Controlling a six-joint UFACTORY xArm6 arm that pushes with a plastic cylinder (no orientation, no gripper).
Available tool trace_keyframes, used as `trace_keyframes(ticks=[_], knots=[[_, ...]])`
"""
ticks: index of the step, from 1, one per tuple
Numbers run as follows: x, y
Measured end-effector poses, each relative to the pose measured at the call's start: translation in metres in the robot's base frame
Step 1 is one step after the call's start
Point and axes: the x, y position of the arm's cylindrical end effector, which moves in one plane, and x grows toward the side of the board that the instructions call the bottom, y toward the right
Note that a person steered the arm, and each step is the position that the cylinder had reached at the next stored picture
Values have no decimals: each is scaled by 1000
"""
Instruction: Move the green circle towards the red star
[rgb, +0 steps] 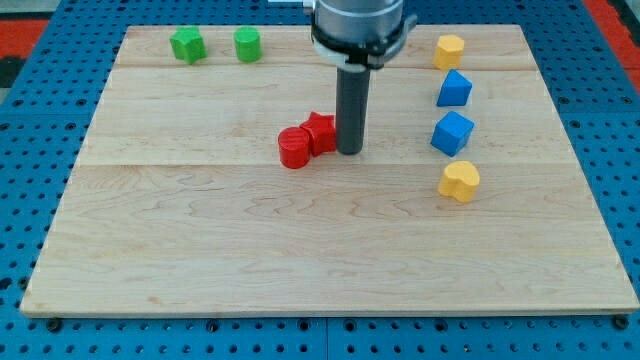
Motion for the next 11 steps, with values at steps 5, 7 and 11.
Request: trace_keyframes(ticks=[5,7,11], knots=[[-92,-110],[-151,-61],[-159,-178]])
